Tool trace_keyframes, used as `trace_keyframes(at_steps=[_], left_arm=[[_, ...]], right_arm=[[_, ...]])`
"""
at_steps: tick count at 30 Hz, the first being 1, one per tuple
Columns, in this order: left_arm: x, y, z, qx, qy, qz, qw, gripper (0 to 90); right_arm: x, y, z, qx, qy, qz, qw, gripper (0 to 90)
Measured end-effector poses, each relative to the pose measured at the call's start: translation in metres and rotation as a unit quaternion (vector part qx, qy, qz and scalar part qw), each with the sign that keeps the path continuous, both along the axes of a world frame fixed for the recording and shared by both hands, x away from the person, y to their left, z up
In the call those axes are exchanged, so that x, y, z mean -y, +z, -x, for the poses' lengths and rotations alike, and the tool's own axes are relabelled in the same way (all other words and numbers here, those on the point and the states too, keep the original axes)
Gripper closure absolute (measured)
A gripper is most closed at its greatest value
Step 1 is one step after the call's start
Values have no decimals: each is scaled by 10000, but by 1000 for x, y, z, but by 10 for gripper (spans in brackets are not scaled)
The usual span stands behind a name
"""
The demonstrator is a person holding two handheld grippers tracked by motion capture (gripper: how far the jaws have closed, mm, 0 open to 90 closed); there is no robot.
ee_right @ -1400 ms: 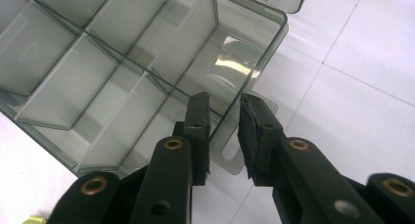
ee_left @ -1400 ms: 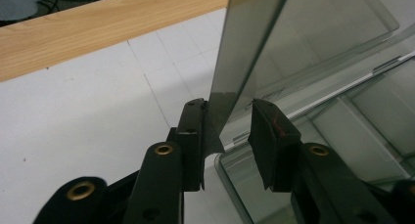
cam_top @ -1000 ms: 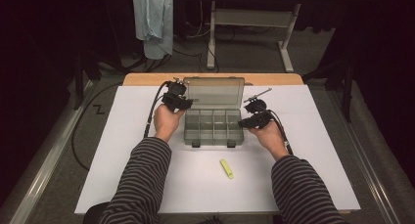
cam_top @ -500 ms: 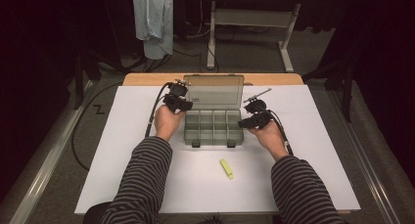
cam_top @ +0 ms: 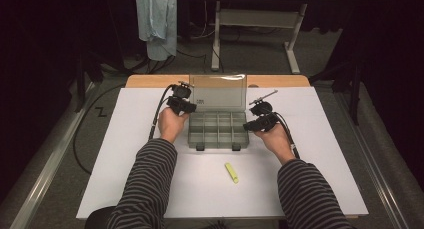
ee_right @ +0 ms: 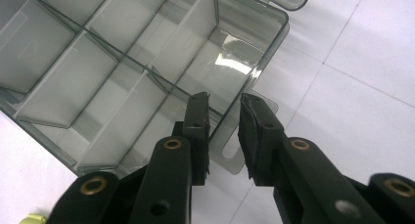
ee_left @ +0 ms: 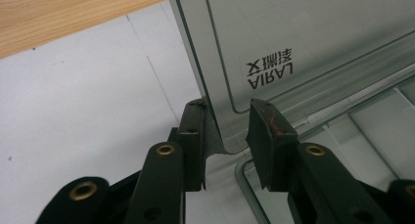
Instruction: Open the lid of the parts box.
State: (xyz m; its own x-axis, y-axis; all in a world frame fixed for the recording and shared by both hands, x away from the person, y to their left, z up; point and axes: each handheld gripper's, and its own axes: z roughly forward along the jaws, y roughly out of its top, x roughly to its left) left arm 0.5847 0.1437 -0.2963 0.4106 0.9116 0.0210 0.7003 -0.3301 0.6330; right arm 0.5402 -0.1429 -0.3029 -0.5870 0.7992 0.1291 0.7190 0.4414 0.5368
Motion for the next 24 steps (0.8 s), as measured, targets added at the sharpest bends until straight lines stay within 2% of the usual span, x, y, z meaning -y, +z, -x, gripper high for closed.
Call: trace_keyframes(at_steps=[12, 17, 24], left_arm=[[-2, 0, 0, -108, 25, 82, 9999, 682], [-1, 1, 0, -68, 34, 9, 10000, 677], [0, 1, 2, 6, 33, -146, 9999, 618]], right_arm=[[1, 0, 0, -4, 0, -30, 10000, 760], [1, -1, 1, 38, -27, -35, 10000, 760], [1, -1, 1, 11, -61, -54, 10000, 760]])
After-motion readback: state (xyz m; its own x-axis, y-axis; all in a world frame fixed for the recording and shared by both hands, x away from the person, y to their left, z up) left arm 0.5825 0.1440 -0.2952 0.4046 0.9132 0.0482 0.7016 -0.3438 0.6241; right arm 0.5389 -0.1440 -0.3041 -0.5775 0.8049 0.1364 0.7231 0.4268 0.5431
